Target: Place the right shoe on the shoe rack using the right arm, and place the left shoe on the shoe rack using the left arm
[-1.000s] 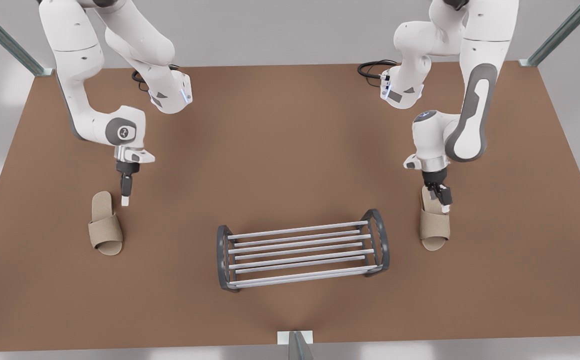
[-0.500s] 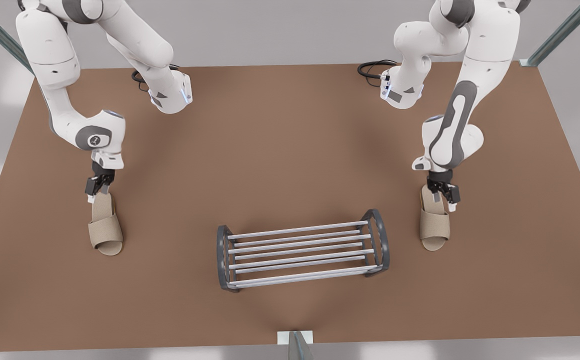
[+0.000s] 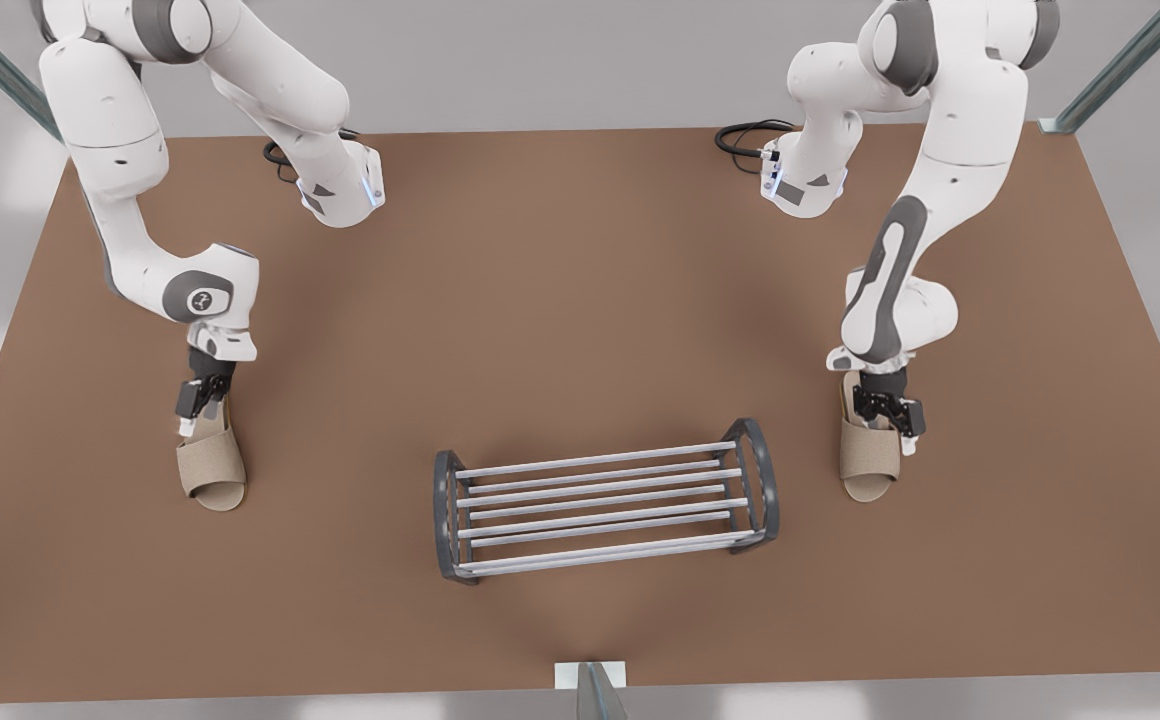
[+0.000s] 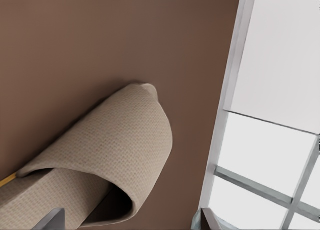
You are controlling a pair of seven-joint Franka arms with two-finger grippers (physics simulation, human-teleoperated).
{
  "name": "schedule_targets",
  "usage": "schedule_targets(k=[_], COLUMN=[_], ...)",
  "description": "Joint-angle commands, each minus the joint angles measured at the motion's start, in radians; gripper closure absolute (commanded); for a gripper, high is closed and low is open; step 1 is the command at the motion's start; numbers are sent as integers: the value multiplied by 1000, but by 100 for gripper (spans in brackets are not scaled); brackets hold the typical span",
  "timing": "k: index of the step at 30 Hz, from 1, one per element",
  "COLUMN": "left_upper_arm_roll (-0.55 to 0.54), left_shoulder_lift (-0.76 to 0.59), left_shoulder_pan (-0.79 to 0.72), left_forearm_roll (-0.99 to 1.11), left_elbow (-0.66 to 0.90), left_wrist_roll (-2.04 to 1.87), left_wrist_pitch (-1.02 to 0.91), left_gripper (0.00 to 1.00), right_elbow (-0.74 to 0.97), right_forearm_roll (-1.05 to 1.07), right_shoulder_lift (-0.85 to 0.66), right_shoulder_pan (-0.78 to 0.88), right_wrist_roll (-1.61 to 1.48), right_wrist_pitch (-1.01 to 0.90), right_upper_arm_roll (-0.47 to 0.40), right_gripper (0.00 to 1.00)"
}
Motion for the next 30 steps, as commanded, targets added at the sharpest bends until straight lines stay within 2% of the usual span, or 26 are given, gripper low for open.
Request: schedule_targets(k=[1, 5, 7, 9, 10, 13, 19, 23, 26, 27, 28, 30], left_upper_arm_roll=[0, -8, -13, -13, -13, -14, -14, -17, -16, -16, -16, -16], left_shoulder_lift=[7, 17, 30, 46, 46, 66, 96, 96, 89, 89, 83, 79], left_shoulder_pan=[0, -1, 0, -1, -1, 0, -1, -1, -1, -1, -5, -6], left_forearm_roll=[52, 52, 52, 52, 52, 50, 49, 44, 42, 42, 42, 41], left_elbow=[12, 28, 46, 64, 68, 78, 98, 98, 103, 107, 107, 127], left_wrist_roll=[-250, -250, -250, -250, -250, -252, -258, -261, -261, -261, -261, -261], left_wrist_pitch=[-4, -2, -8, -8, -8, -11, -21, -21, -7, -5, 1, 42], left_gripper=[0, 0, 7, 9, 19, 35, 37, 49, 52, 54, 55, 63], right_elbow=[-13, -14, -8, 1, 7, 22, 79, 99, 99, 101, 101, 102], right_forearm_roll=[-623, -632, -649, -660, -672, -703, -717, -717, -717, -717, -717, -717], right_shoulder_lift=[-1, 8, 23, 28, 28, 32, 83, 98, 98, 98, 98, 100], right_shoulder_pan=[21, 19, 19, 19, 18, 12, 18, 19, 19, 21, 21, 21], right_wrist_roll=[-59, -57, -62, -82, -82, -83, -88, -85, -85, -88, -88, -88], right_wrist_pitch=[-23, -32, -34, -44, -44, -43, -43, -43, -43, -43, -44, -46], right_upper_arm_roll=[0, -2, -2, -2, -2, -16, -20, -22, -20, -20, -20, -20], right_gripper=[0, 0, 0, 0, 0, 0, 0, 0, 0, 7, 19, 22])
